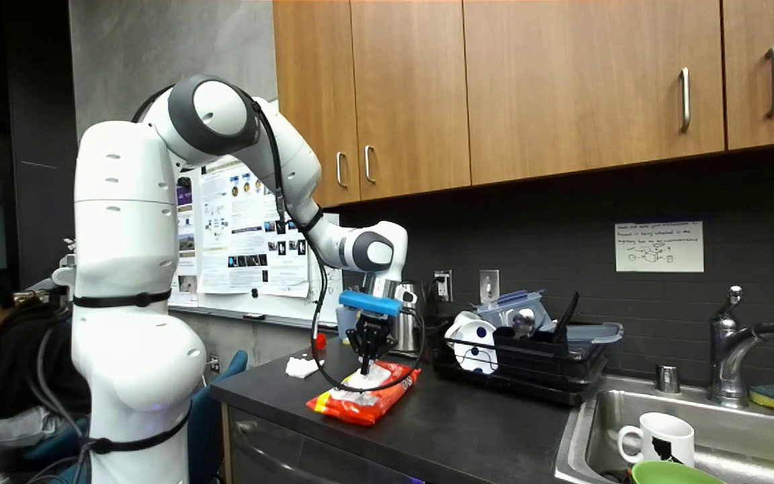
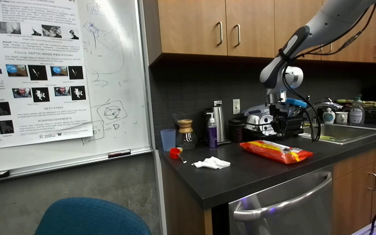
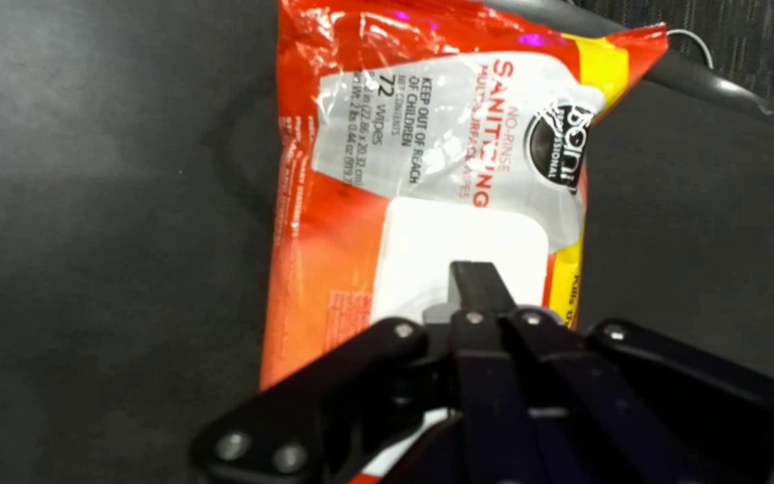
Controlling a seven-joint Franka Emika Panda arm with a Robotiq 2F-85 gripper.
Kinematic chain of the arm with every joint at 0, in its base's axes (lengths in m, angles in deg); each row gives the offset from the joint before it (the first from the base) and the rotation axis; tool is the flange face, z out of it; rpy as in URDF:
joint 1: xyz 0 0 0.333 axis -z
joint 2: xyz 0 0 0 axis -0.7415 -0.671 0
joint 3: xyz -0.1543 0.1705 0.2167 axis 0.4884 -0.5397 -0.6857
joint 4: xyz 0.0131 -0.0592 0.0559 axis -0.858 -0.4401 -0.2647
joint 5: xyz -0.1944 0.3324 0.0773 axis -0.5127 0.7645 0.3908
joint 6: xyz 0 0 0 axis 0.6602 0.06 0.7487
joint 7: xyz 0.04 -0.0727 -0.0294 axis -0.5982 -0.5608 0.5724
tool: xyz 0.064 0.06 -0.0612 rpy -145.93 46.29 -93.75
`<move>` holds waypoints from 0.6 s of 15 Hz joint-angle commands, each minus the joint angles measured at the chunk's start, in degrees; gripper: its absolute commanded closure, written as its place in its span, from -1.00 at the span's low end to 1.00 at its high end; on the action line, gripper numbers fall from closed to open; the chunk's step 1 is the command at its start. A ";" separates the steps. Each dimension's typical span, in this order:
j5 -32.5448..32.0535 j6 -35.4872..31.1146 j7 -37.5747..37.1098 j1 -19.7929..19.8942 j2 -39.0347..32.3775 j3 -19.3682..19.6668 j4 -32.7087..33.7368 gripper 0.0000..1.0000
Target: Close the lid of the orange bag of wet wipes
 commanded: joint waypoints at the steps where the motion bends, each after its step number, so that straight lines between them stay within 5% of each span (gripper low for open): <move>1: 1.32 -0.76 1.55 -0.54 0.69 0.17 -1.34 1.00; 9: 1.96 -0.70 2.29 -0.87 -0.61 -0.15 -0.62 1.00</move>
